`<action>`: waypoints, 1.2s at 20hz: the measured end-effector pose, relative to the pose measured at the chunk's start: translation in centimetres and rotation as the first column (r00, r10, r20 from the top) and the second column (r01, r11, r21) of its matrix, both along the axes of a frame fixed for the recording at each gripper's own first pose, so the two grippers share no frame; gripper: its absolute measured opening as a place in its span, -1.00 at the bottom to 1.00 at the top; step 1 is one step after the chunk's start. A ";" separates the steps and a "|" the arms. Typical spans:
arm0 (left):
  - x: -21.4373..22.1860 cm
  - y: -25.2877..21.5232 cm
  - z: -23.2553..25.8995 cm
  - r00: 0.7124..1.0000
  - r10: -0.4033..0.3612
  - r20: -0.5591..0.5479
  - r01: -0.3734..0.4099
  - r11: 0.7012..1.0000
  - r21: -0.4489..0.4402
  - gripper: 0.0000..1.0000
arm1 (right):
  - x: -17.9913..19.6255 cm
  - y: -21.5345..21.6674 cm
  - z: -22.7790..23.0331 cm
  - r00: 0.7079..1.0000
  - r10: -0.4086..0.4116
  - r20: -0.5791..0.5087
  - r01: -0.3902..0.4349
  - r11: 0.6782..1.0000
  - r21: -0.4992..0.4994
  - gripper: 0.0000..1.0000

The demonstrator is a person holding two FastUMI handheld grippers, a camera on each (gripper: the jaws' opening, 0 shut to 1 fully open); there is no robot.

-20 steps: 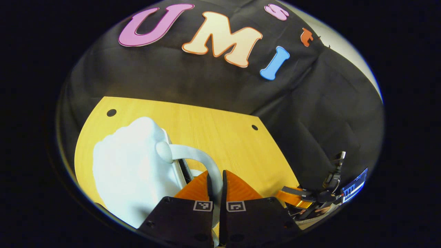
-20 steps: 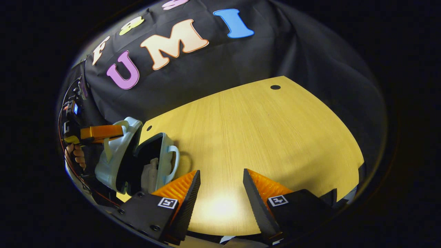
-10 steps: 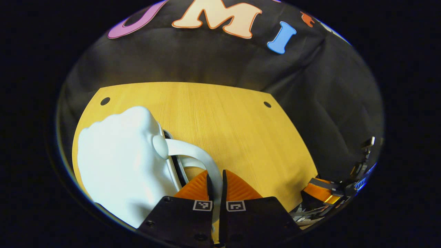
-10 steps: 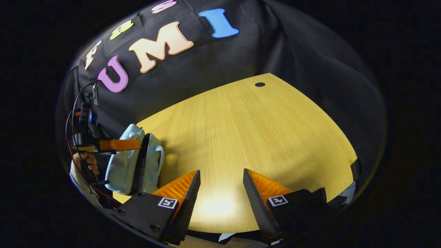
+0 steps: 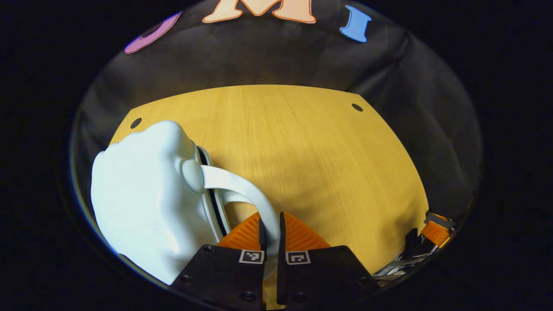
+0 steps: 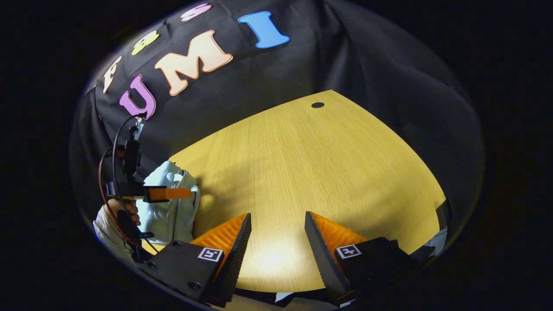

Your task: First open the suitcase, pack the skin care products into it, and then close the suitcase.

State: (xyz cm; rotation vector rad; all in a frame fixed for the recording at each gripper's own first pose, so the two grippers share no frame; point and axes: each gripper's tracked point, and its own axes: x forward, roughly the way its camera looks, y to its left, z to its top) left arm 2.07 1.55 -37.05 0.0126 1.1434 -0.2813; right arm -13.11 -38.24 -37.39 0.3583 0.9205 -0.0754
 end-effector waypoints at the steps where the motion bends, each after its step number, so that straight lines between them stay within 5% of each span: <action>1: 0.6 0.4 -0.2 0.999 0.017 0.028 -0.018 0.999 0.038 -0.73 | 0.2 -0.5 0.0 1.000 0.001 0.004 -0.002 1.000 0.004 0.60; 2: 1.2 0.6 0.4 0.996 0.029 0.083 -0.034 0.998 0.059 -0.62 | 0.3 -1.0 -0.1 1.000 0.005 0.003 -0.005 1.000 0.008 0.60; 3: 1.7 0.4 1.1 0.989 0.043 0.142 -0.054 0.996 0.075 -0.16 | 0.3 -1.2 -0.1 1.000 0.012 0.004 -0.012 1.000 0.015 0.60; 4: 2.3 0.3 2.3 0.977 0.053 0.209 -0.072 0.994 0.084 -0.09 | 0.5 -1.5 0.1 1.000 0.020 0.006 -0.020 1.000 0.021 0.60; 5: 2.8 0.0 3.6 0.960 0.064 0.274 -0.091 0.992 0.085 0.28 | 1.1 -1.6 0.1 0.999 0.034 0.009 -0.034 0.999 0.025 0.51; 8: 2.8 -0.9 7.5 0.905 0.093 0.414 -0.126 0.991 0.053 0.94 | 2.6 -1.4 0.7 0.995 0.093 0.032 -0.094 0.995 0.019 0.60; 11: 1.7 0.8 12.1 0.828 0.169 0.535 -0.215 0.976 0.025 0.92 | 5.1 0.1 3.4 0.985 0.132 0.113 -0.133 0.991 0.005 0.60; 14: 0.7 4.0 18.9 0.703 0.241 0.669 -0.306 0.952 -0.022 0.91 | 7.1 2.5 7.6 0.954 0.173 0.246 -0.169 0.985 -0.039 0.60; 18: -0.5 4.9 25.4 0.650 0.231 0.724 -0.256 0.963 -0.078 0.89 | 9.5 5.6 13.9 0.885 0.203 0.419 -0.164 0.978 -0.129 0.60; 24: -1.3 5.2 32.4 0.540 0.216 0.813 -0.148 0.976 -0.161 0.89 | 10.0 7.5 23.9 0.752 0.170 0.636 -0.041 0.976 -0.213 0.60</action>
